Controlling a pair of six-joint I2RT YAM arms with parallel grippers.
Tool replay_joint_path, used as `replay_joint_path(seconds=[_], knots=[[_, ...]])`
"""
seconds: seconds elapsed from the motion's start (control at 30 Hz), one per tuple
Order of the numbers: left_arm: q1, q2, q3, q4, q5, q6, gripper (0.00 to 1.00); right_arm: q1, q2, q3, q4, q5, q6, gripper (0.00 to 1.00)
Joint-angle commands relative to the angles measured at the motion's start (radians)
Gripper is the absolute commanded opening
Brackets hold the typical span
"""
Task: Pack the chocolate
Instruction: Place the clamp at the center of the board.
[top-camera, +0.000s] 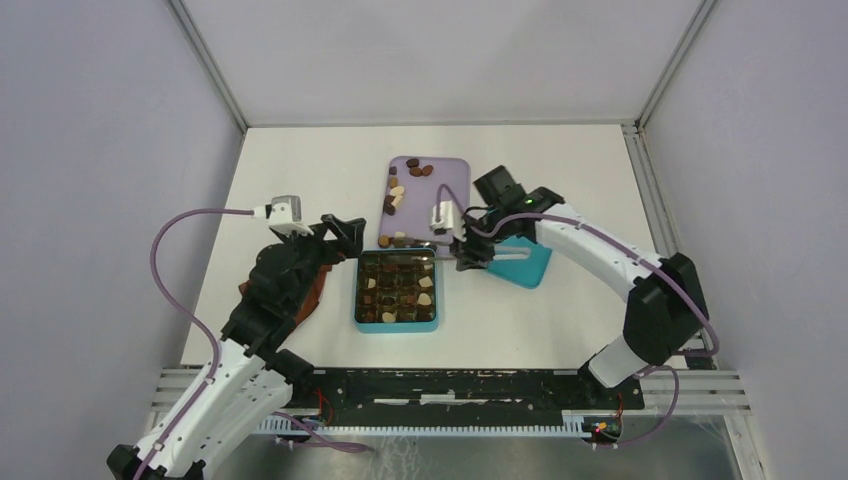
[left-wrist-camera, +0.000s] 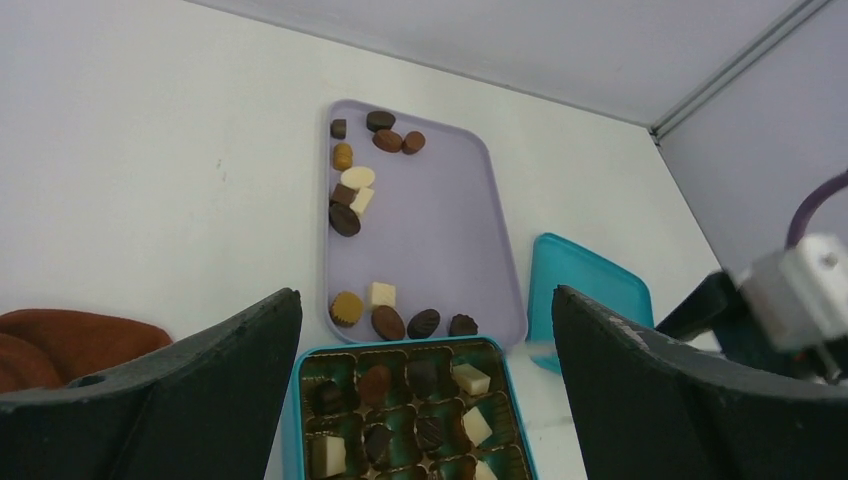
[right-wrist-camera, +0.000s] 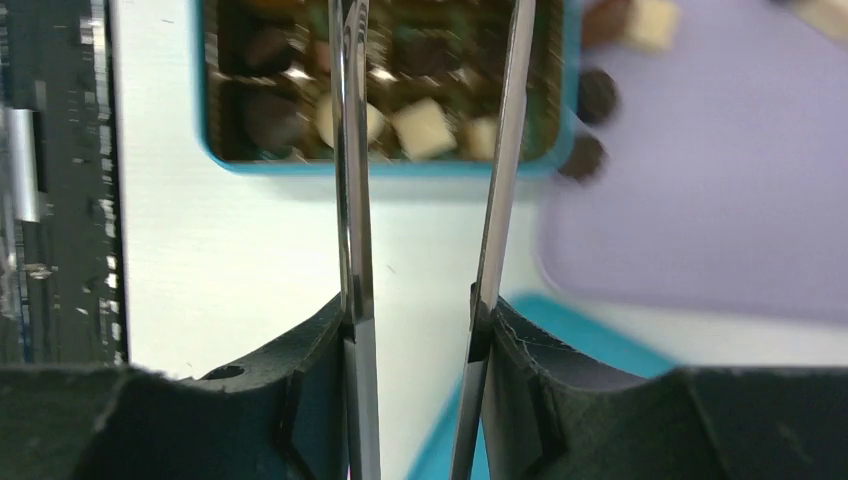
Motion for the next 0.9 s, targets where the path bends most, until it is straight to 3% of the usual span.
replay_joint_path(seconds=[0.0, 0.13, 0.2, 0.27, 0.33, 0.5, 0.57, 0.63, 0.87], knots=[[0.002, 0.037, -0.06, 0.164, 0.126, -0.003, 1.0, -0.2, -0.136, -0.077, 0.12, -0.081, 0.064, 0.47], [0.001, 0.156, -0.009, 0.203, 0.399, -0.058, 1.0, -0.447, -0.178, -0.182, 0.307, -0.111, 0.253, 0.47], [0.001, 0.211, -0.014, 0.306, 0.533, -0.102, 0.99, -0.561, -0.183, -0.218, 0.39, -0.114, 0.37, 0.47], [0.0, 0.244, -0.021, 0.358, 0.578, -0.159, 0.97, -0.645, -0.189, -0.249, 0.439, -0.109, 0.418, 0.45], [-0.004, 0.27, 0.013, 0.296, 0.554, -0.17, 0.94, -0.698, -0.19, -0.267, 0.451, -0.064, 0.423, 0.45], [-0.015, 0.358, 0.226, -0.201, 0.188, -0.084, 0.87, -0.762, -0.119, -0.242, 0.404, 0.095, 0.376, 0.45], [-0.014, 0.39, 0.276, -0.306, 0.098, -0.056, 0.79, -0.778, -0.059, -0.231, 0.389, 0.161, 0.368, 0.45], [-0.014, 0.395, 0.281, -0.325, 0.096, -0.042, 0.71, -0.81, 0.007, -0.206, 0.365, 0.17, 0.396, 0.43], [-0.013, 0.367, 0.217, -0.266, 0.137, -0.038, 0.69, -0.91, 0.062, -0.227, 0.406, 0.229, 0.451, 0.43]])
